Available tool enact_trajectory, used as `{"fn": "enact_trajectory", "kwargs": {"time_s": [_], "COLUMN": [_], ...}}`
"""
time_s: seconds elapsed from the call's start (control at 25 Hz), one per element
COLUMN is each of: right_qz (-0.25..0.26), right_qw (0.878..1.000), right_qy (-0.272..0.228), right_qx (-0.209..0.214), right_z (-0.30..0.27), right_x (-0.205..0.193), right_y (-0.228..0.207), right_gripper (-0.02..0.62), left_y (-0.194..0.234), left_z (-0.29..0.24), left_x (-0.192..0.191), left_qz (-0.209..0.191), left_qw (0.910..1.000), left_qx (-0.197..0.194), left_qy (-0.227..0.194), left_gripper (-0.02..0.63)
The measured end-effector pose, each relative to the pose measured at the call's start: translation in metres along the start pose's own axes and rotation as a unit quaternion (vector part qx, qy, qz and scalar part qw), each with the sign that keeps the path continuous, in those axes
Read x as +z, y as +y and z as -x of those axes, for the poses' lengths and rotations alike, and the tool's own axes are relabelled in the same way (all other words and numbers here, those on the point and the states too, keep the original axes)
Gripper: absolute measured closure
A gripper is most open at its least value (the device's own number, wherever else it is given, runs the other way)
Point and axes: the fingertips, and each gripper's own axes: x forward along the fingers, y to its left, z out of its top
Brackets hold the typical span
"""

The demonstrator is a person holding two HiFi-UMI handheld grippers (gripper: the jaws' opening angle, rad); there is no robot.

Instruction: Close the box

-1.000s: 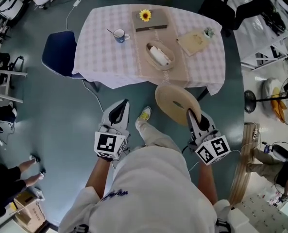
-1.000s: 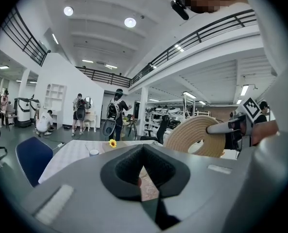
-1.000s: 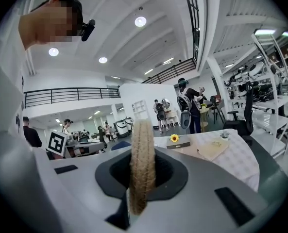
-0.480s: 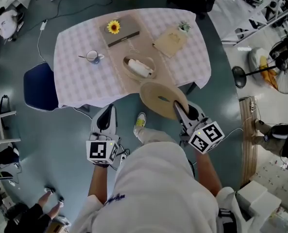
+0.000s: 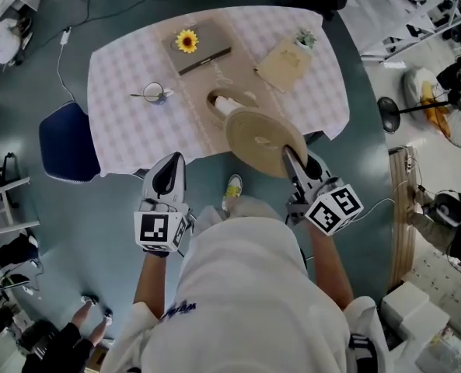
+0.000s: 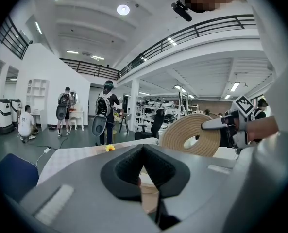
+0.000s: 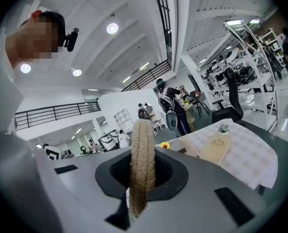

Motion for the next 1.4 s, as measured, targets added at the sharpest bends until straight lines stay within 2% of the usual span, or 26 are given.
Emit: {"fn": "enact_trajectory", "kwargs": {"time_s": [0.28, 0.44, 0.6, 0.76, 0.96, 1.2, 1.4], "right_qz": [-0.012, -0.072, -0.143, -0.174, -0.203, -0.241, -0.267], "right_qw": [0.999, 0.995, 0.984, 0.976, 0.968, 0.96, 0.952], "right_qy": [-0.03, -0.039, -0.06, -0.068, -0.071, -0.077, -0.069], "right_qx": [-0.03, -0.055, -0.087, -0.108, -0.129, -0.119, -0.134], "right_z": [-0.026, -0.046, -0.065, -0.081, -0.096, -0.115, -0.118], "right_x": [0.012, 0.006, -0.003, -0.007, -0.015, -0.023, -0.043], "right_y": [-0.008, -0.023, -0.035, -0.042, -0.052, -0.063, -0.081], "right_gripper": [0.563, 0.563, 0.563, 0.563, 0.563, 0.563, 0.563], "left_y": [0.041, 0.06, 0.074, 0.091, 0.105, 0.113, 0.109], "left_z": [-0.019, -0.045, -0.072, -0.093, -0.11, -0.128, -0.153], "left_x": [-0.002, -0.001, -0.004, -0.009, -0.025, -0.042, -0.064], "left_qz": [-0.007, -0.004, -0.014, -0.018, 0.0, 0.008, 0.011], "left_qw": [0.9999, 0.9991, 0.9961, 0.994, 0.9921, 0.9892, 0.988], "left_qx": [-0.012, -0.042, -0.085, -0.103, -0.116, -0.134, -0.135], "left_qy": [0.009, 0.009, 0.018, 0.031, 0.048, 0.058, 0.074], "left_gripper": [0.604, 0.604, 0.604, 0.604, 0.604, 0.604, 0.604]}}
